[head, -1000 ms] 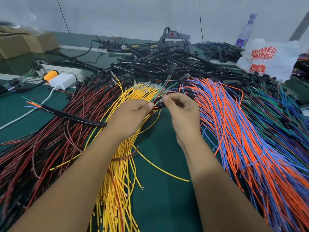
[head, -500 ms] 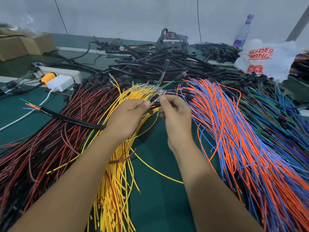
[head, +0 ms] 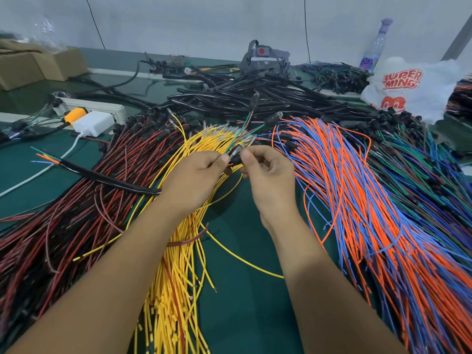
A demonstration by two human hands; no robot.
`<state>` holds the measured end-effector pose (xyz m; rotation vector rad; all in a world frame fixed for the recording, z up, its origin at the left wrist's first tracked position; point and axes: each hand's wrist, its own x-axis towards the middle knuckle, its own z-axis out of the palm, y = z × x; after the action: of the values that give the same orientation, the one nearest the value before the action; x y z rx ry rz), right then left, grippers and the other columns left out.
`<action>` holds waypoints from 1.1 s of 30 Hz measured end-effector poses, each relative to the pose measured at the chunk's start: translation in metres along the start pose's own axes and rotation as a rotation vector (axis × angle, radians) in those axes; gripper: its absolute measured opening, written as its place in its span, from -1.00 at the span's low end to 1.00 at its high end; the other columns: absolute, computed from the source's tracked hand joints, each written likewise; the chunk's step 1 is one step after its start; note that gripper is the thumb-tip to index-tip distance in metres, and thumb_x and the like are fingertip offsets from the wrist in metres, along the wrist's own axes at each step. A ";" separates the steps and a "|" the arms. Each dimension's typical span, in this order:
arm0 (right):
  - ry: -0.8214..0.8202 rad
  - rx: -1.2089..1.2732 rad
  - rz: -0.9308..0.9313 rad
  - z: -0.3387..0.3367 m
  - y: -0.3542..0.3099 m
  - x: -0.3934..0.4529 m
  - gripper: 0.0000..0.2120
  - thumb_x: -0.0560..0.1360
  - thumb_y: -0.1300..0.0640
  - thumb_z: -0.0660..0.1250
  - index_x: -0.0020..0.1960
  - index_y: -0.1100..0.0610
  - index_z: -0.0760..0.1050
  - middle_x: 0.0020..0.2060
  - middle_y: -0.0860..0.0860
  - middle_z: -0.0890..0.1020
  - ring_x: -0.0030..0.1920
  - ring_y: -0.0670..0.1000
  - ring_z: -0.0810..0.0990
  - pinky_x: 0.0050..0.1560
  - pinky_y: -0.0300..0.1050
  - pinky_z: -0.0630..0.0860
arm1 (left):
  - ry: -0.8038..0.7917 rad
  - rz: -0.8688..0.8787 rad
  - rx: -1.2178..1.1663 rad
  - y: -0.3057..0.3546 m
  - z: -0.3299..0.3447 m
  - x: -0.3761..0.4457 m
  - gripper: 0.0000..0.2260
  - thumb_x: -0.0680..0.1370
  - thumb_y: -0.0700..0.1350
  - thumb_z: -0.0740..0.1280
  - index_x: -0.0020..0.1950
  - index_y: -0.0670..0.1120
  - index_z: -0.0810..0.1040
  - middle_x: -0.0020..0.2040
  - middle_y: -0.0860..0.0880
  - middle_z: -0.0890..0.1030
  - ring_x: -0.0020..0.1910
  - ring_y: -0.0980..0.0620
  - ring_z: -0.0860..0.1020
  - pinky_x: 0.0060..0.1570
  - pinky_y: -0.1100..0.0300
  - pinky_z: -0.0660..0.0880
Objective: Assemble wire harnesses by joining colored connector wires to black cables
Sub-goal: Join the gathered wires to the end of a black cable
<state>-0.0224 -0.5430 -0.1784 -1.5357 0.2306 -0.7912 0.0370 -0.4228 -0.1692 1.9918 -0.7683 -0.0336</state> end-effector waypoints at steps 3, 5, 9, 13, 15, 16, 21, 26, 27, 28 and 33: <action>-0.019 0.030 0.016 -0.001 0.001 -0.001 -0.87 0.54 0.31 0.33 -0.13 0.13 0.57 -0.29 -0.03 0.60 -0.35 -0.18 0.52 -0.27 -0.35 0.48 | 0.012 -0.002 0.017 -0.001 0.000 0.000 -0.56 0.64 0.04 0.16 -0.46 0.14 0.41 -0.47 0.06 0.26 -0.44 0.01 0.23 -0.29 0.04 0.24; -0.031 0.054 0.036 -0.001 0.001 -0.001 -0.90 0.55 0.32 0.31 -0.05 0.19 0.59 -0.25 0.00 0.61 -0.33 -0.16 0.54 -0.27 -0.34 0.49 | 0.026 0.011 -0.004 -0.001 0.000 -0.001 -0.58 0.64 0.04 0.17 -0.45 0.13 0.40 -0.46 0.06 0.28 -0.44 0.03 0.24 -0.29 0.04 0.24; 0.014 0.138 0.105 -0.003 -0.001 0.000 -0.83 0.58 0.26 0.27 -0.07 0.04 0.59 -0.18 -0.07 0.62 -0.19 -0.12 0.54 -0.16 -0.26 0.47 | 0.043 0.065 0.018 -0.001 0.000 -0.001 -0.74 0.62 0.03 0.23 -0.27 0.07 0.50 -0.41 0.07 0.45 -0.40 0.06 0.39 -0.29 0.03 0.37; 0.078 0.127 0.095 -0.004 -0.001 0.003 -0.85 0.55 0.26 0.31 -0.08 0.04 0.59 -0.15 -0.05 0.63 -0.15 -0.14 0.54 -0.04 -0.19 0.45 | 0.124 0.119 0.203 -0.003 0.003 0.002 -0.86 0.58 0.01 0.31 0.07 0.02 0.58 -0.22 0.09 0.57 -0.19 -0.04 0.54 -0.15 -0.08 0.50; 0.079 0.182 0.084 -0.005 -0.003 0.004 -0.83 0.52 0.31 0.33 -0.02 0.08 0.61 -0.14 -0.05 0.65 -0.15 -0.18 0.57 -0.06 -0.29 0.45 | 0.163 0.147 0.241 -0.004 0.004 0.002 -0.86 0.55 0.00 0.35 0.08 0.04 0.57 -0.24 0.15 0.52 -0.16 -0.05 0.54 -0.15 -0.06 0.51; 0.073 0.232 0.080 -0.005 -0.003 0.004 -0.82 0.52 0.33 0.34 0.00 0.09 0.61 -0.13 -0.05 0.66 -0.15 -0.19 0.58 -0.08 -0.33 0.46 | 0.177 0.157 0.256 -0.004 0.004 0.002 -0.87 0.54 0.00 0.37 0.07 0.06 0.58 -0.25 0.18 0.51 -0.17 -0.04 0.55 -0.15 -0.05 0.52; -0.034 0.259 0.098 -0.009 0.001 0.009 -0.90 0.53 0.22 0.36 -0.02 0.09 0.63 -0.11 0.00 0.68 -0.07 -0.06 0.59 -0.10 -0.23 0.44 | 0.228 0.157 0.277 -0.007 0.003 0.003 -0.87 0.52 0.04 0.40 0.05 0.12 0.59 -0.22 0.12 0.57 -0.18 -0.03 0.55 -0.22 0.07 0.49; -0.104 0.227 -0.014 -0.017 0.006 0.008 -0.91 0.49 0.30 0.38 -0.02 0.24 0.62 -0.15 0.00 0.69 -0.14 -0.17 0.62 -0.13 -0.35 0.48 | 0.256 0.134 0.228 -0.006 0.002 0.002 -0.85 0.49 -0.02 0.44 0.04 0.08 0.62 -0.14 0.10 0.62 -0.11 -0.01 0.57 -0.09 0.00 0.52; -0.114 0.204 -0.037 -0.016 0.007 0.007 -0.90 0.49 0.30 0.38 -0.01 0.27 0.62 -0.12 0.06 0.68 -0.12 -0.14 0.63 -0.10 -0.32 0.48 | 0.252 0.133 0.221 -0.006 0.002 0.002 -0.87 0.49 -0.03 0.44 0.03 0.07 0.63 -0.14 0.09 0.63 -0.12 -0.01 0.56 -0.11 -0.01 0.52; -0.124 0.183 -0.055 -0.016 0.008 0.006 -0.90 0.48 0.31 0.39 -0.01 0.28 0.61 -0.09 0.12 0.67 -0.09 -0.10 0.62 -0.07 -0.28 0.48 | 0.250 0.131 0.219 -0.006 0.001 0.002 -0.88 0.49 -0.05 0.43 0.01 0.07 0.63 -0.15 0.09 0.64 -0.13 -0.01 0.56 -0.12 -0.02 0.52; -0.128 0.088 -0.074 -0.012 0.008 0.003 -0.93 0.48 0.28 0.40 -0.03 0.21 0.62 -0.01 0.21 0.63 -0.03 -0.01 0.60 0.05 -0.12 0.50 | 0.283 0.154 0.247 -0.009 0.002 0.003 -0.86 0.49 -0.11 0.41 0.03 0.06 0.63 -0.09 0.09 0.64 -0.07 -0.01 0.55 -0.09 -0.04 0.52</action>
<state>-0.0250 -0.5550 -0.1854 -1.5126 0.0443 -0.7476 0.0434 -0.4231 -0.1766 2.1014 -0.7650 0.4440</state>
